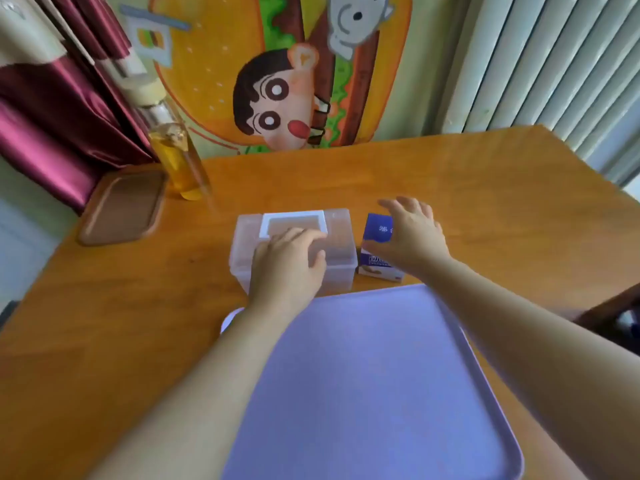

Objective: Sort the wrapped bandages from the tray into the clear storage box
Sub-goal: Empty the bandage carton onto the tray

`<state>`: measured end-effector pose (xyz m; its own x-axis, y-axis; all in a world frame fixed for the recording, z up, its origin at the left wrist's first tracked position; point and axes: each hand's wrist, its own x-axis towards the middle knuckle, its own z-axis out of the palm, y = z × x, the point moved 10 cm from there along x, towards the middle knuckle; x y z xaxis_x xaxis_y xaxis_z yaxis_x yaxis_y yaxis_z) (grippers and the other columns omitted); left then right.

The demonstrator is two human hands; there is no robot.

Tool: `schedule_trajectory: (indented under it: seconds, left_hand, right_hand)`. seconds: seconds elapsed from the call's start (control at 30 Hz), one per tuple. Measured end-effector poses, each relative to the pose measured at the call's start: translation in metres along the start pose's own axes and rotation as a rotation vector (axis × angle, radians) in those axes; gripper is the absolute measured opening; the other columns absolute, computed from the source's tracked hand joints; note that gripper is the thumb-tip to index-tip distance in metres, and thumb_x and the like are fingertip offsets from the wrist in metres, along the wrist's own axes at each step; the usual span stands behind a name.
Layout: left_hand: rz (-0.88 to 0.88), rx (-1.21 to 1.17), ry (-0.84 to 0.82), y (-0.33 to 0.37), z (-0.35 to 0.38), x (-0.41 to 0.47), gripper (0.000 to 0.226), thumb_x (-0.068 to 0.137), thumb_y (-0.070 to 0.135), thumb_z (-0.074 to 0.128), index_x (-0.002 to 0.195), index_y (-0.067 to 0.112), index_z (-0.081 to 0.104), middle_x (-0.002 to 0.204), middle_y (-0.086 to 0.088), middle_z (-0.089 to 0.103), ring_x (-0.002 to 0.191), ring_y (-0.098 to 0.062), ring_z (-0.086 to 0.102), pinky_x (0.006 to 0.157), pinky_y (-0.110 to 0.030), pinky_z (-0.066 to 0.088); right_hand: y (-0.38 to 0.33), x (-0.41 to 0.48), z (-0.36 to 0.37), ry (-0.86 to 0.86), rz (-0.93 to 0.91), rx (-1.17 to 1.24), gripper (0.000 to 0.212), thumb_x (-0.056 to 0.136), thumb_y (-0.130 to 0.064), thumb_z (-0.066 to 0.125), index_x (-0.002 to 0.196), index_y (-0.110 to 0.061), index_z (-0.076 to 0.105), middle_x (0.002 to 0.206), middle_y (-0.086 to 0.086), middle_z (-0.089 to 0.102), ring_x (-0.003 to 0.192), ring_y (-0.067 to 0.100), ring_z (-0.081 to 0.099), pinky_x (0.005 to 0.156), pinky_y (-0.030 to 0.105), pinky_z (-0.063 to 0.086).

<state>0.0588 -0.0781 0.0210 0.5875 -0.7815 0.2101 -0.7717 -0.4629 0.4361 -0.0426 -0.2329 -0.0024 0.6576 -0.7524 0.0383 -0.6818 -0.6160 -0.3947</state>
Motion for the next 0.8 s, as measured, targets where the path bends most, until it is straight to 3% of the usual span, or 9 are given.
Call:
schedule_trajectory:
  seconds: [0.13,0.37,0.53,0.67,0.73,0.8]
  left_hand:
    - [0.071,0.046,0.093,-0.014,0.022,-0.008,0.028,0.091,0.026,0.054,0.118,0.025,0.062,0.12,0.005,0.059,0.112,-0.02,0.052,0.093,-0.032,0.036]
    - [0.164,0.091,0.216,-0.017,0.039,-0.02,0.031,0.089,0.028,0.055,0.119,0.026,0.06,0.127,0.005,0.052,0.12,-0.018,0.045,0.101,-0.033,0.026]
    - [0.167,0.135,0.165,-0.012,0.046,-0.032,0.034,0.091,0.03,0.052,0.125,0.028,0.056,0.142,0.004,0.04,0.129,-0.019,0.035,0.11,-0.034,0.019]
    - [0.214,0.105,0.189,0.001,0.034,-0.06,0.035,0.09,0.029,0.055,0.126,0.027,0.056,0.142,0.002,0.041,0.13,-0.021,0.036,0.11,-0.037,0.023]
    - [0.248,0.015,0.22,0.01,0.026,-0.084,0.035,0.09,0.025,0.057,0.124,0.024,0.058,0.139,0.002,0.044,0.128,-0.019,0.038,0.107,-0.032,0.026]
    - [0.226,-0.17,0.197,0.014,0.021,-0.104,0.035,0.09,0.022,0.058,0.125,0.022,0.057,0.132,0.006,0.046,0.123,-0.011,0.041,0.101,-0.018,0.029]
  right_hand:
    - [0.024,0.005,0.018,0.102,0.052,0.078,0.082,0.073,-0.052,0.069,0.142,-0.03,0.031,0.151,0.003,0.028,0.137,0.027,0.024,0.103,0.05,0.037]
    - [0.033,-0.004,0.033,0.287,-0.058,0.04,0.059,0.083,-0.027,0.066,0.137,-0.022,0.043,0.137,0.005,0.038,0.132,0.025,0.023,0.09,0.036,0.042]
    - [0.024,-0.035,0.015,0.468,-0.161,0.076,0.059,0.079,-0.021,0.071,0.133,-0.02,0.048,0.129,0.008,0.04,0.127,0.026,0.027,0.079,0.033,0.043]
    - [0.016,-0.087,-0.016,0.645,-0.253,0.132,0.062,0.073,-0.024,0.076,0.13,-0.019,0.051,0.126,0.008,0.044,0.123,0.028,0.031,0.076,0.033,0.043]
    - [0.013,-0.117,-0.03,0.7,-0.291,0.162,0.062,0.071,-0.026,0.078,0.128,-0.021,0.053,0.124,0.006,0.046,0.12,0.028,0.033,0.08,0.026,0.038]
    - [0.012,-0.14,-0.038,0.682,-0.289,0.244,0.061,0.072,-0.025,0.079,0.127,-0.022,0.054,0.123,0.004,0.046,0.118,0.024,0.034,0.084,0.019,0.03]
